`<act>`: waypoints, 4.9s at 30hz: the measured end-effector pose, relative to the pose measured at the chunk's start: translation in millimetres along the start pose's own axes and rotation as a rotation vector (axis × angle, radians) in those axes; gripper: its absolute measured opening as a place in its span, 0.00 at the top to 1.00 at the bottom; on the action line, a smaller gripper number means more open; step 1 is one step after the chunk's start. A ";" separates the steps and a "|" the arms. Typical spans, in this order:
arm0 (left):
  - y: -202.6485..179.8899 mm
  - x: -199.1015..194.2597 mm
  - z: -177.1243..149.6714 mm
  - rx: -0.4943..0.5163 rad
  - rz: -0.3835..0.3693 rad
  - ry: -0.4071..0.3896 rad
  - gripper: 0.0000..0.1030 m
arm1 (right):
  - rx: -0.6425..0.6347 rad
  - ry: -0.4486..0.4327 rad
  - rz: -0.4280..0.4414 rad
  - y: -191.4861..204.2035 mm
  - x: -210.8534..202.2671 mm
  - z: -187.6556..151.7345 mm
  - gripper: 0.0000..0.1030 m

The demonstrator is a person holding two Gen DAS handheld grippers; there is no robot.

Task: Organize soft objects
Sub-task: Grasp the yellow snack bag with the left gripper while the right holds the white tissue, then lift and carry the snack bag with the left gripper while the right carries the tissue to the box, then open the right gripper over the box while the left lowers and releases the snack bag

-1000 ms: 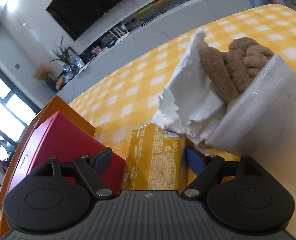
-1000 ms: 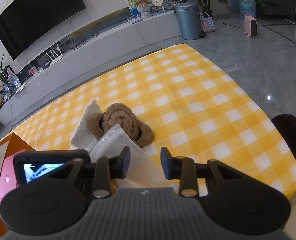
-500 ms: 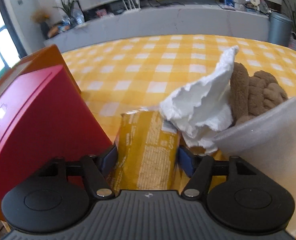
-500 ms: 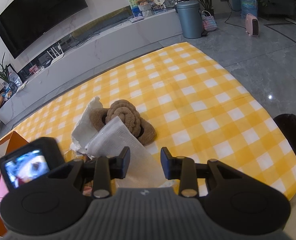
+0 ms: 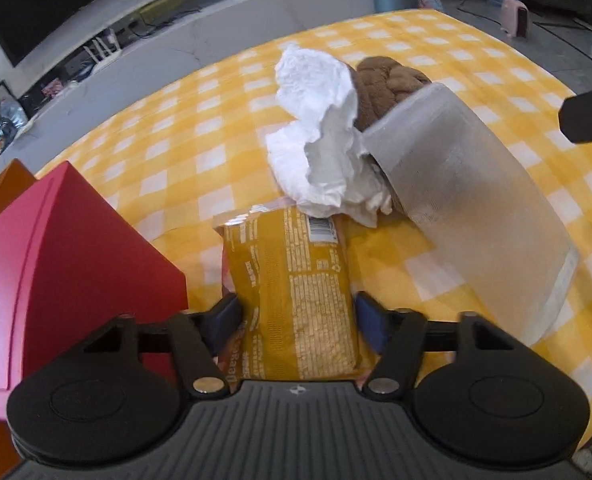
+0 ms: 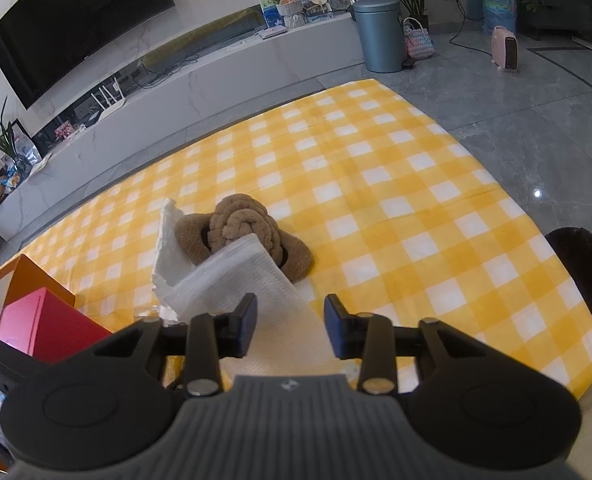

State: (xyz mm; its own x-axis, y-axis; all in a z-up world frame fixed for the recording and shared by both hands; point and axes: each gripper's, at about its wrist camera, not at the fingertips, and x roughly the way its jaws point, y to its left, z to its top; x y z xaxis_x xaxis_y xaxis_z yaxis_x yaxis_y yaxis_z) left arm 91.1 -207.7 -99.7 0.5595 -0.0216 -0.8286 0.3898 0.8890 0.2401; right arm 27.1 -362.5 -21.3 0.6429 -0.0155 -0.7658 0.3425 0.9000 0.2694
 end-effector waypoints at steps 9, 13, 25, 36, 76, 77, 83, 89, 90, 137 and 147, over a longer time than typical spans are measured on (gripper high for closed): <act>-4.7 3.6 -0.4 0.036 0.036 -0.074 0.08 | -0.027 0.010 -0.013 4.5 2.4 -2.1 0.60; 4.7 1.5 0.5 -0.104 -0.013 -0.039 0.26 | -0.031 0.006 -0.007 5.0 1.4 -2.2 0.60; -14.1 -6.5 -16.7 0.173 -0.018 -0.139 0.04 | -0.023 0.006 -0.002 2.9 1.1 -2.5 0.60; 13.6 2.7 -6.0 -0.052 -0.152 -0.067 0.28 | -0.043 0.030 -0.020 5.4 5.4 -4.5 0.60; 60.5 -97.8 -12.4 -0.099 -0.582 -0.203 0.48 | -0.124 0.188 -0.094 6.8 46.5 -19.1 0.98; 59.4 -101.8 -12.3 -0.084 -0.561 -0.227 0.48 | -0.120 0.164 -0.082 7.1 38.2 -18.4 0.99; 54.5 -119.5 -12.6 -0.053 -0.455 -0.345 0.48 | -0.115 0.054 -0.033 12.1 1.9 -13.8 0.99; 57.5 -125.9 -12.7 -0.062 -0.414 -0.386 0.48 | -0.126 0.003 0.017 22.1 -15.8 -9.4 0.99; 60.0 -127.1 -12.3 -0.067 -0.412 -0.391 0.48 | -0.124 -0.004 0.041 23.5 -18.3 -8.7 0.99; 334.7 -135.7 -125.7 -0.706 0.070 -0.507 0.48 | -0.437 0.380 0.391 471.7 116.2 -64.6 0.99; 342.8 -121.4 -127.0 -0.732 0.055 -0.447 0.48 | -0.523 0.337 0.309 488.9 130.7 -77.1 0.45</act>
State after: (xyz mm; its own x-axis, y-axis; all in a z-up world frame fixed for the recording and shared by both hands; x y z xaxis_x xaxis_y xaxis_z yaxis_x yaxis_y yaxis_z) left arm 63.9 157.8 19.0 0.8592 -0.0110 -0.5116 -0.1305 0.9620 -0.2398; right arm 225.8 109.0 -34.7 0.3813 0.3349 -0.8617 -0.2515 0.9345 0.2520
